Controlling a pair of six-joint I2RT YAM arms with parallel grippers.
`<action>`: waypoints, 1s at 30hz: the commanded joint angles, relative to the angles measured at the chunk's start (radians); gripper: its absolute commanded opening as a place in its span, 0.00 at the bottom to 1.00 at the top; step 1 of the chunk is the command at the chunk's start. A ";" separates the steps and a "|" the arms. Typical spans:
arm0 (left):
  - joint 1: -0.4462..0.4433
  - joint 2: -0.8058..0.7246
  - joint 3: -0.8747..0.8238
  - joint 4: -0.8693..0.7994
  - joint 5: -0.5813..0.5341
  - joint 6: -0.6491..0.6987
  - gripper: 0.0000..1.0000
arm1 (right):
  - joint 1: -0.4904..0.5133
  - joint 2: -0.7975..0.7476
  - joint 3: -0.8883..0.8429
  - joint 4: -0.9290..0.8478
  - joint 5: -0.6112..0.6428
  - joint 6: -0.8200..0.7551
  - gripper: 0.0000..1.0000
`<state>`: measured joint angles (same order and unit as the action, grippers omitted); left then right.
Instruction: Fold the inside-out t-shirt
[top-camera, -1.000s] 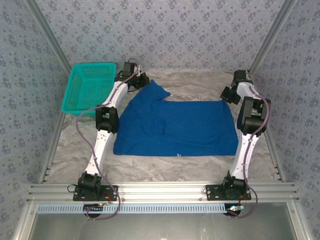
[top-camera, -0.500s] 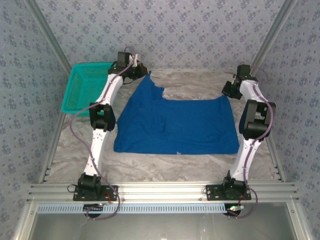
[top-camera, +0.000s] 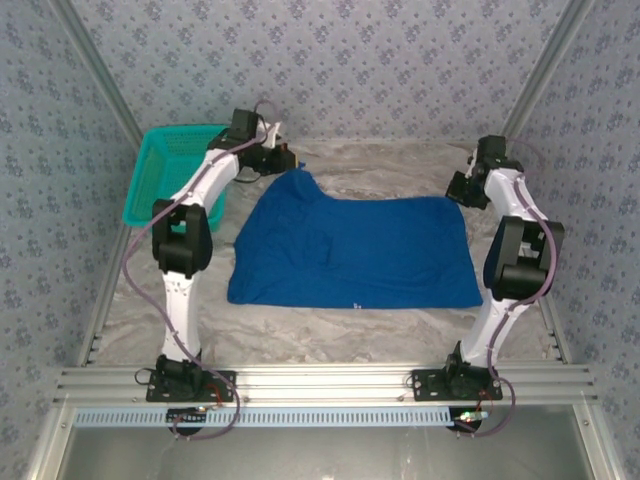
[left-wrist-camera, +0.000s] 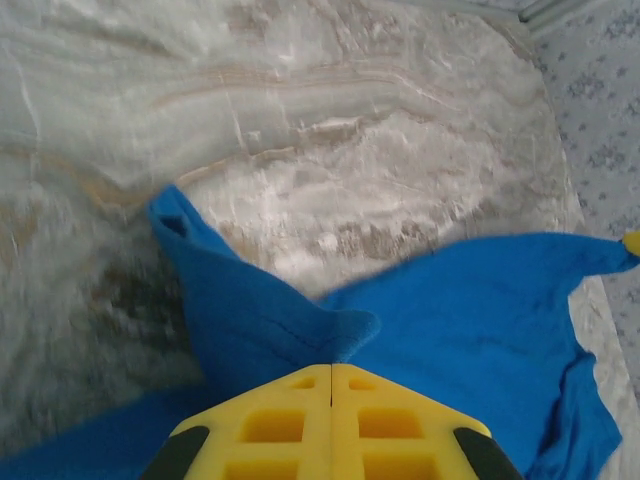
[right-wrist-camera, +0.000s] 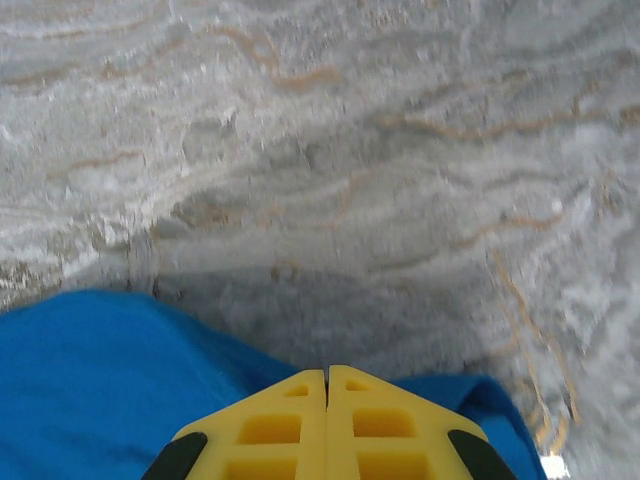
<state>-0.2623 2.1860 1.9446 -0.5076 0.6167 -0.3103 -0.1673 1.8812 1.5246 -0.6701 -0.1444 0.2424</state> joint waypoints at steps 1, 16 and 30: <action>0.006 -0.185 -0.200 0.136 -0.032 0.019 0.00 | 0.004 -0.085 -0.064 -0.062 0.023 -0.004 0.00; 0.006 -0.635 -0.869 0.312 -0.091 -0.080 0.00 | -0.036 -0.207 -0.305 -0.079 0.116 -0.002 0.00; 0.011 -0.836 -1.027 0.288 -0.153 -0.107 0.00 | -0.094 -0.239 -0.317 -0.134 0.191 0.021 0.00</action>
<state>-0.2592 1.3861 0.9352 -0.2253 0.4763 -0.4068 -0.2508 1.6672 1.2213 -0.7593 0.0090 0.2462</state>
